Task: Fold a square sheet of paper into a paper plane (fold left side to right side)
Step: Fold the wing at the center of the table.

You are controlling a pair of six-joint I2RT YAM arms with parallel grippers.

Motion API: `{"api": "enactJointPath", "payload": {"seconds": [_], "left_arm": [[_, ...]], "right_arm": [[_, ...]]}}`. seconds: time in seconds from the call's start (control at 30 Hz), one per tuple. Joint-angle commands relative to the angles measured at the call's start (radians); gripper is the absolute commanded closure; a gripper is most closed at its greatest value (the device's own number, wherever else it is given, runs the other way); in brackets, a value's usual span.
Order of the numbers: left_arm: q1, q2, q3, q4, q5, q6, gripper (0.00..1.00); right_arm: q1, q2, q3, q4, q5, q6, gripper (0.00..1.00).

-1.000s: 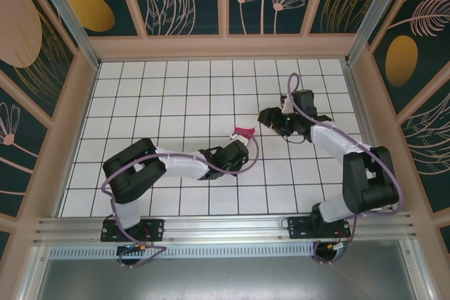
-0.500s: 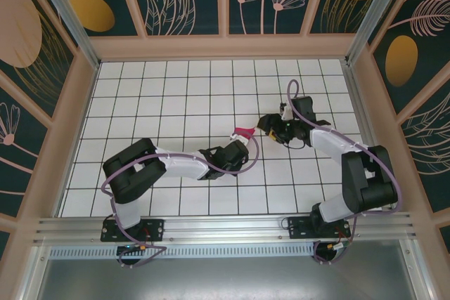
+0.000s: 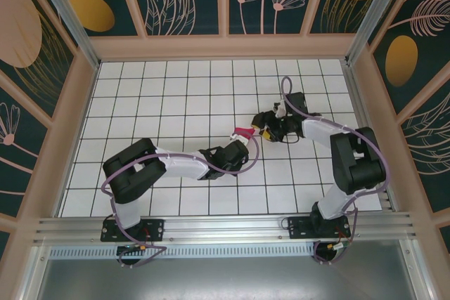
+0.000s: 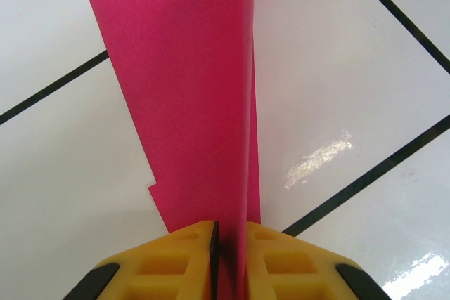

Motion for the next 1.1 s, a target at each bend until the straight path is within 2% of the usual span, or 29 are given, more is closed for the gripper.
{"api": "enactJointPath", "payload": {"seconds": [0.0, 0.2, 0.33, 0.5, 0.67, 0.93, 1.07], "left_arm": [[-0.003, 0.000, 0.011, -0.016, -0.018, -0.007, 0.82], [-0.003, 0.002, 0.013, -0.018, -0.019, -0.003, 0.82], [-0.003, 0.003, 0.020, -0.022, -0.020, 0.002, 0.80], [-0.003, -0.005, 0.021, -0.021, -0.010, 0.011, 0.74], [-0.003, -0.040, 0.019, -0.024, 0.010, 0.017, 0.67], [-0.003, -0.080, 0.029, -0.030, 0.022, 0.019, 0.52], [-0.003, -0.081, 0.027, -0.038, 0.004, 0.027, 0.52]], "right_arm": [[0.019, 0.047, 0.067, -0.034, -0.014, 0.013, 0.41], [0.031, 0.088, 0.078, -0.050, 0.013, 0.015, 0.45], [0.039, 0.109, 0.079, -0.057, 0.013, 0.009, 0.52], [0.044, 0.110, 0.079, -0.050, 0.005, 0.009, 0.75], [0.046, 0.110, 0.081, -0.056, 0.003, 0.005, 0.92], [0.048, 0.114, 0.085, -0.064, 0.004, -0.002, 0.93], [0.048, 0.113, 0.086, -0.066, 0.004, -0.003, 0.93]]}}
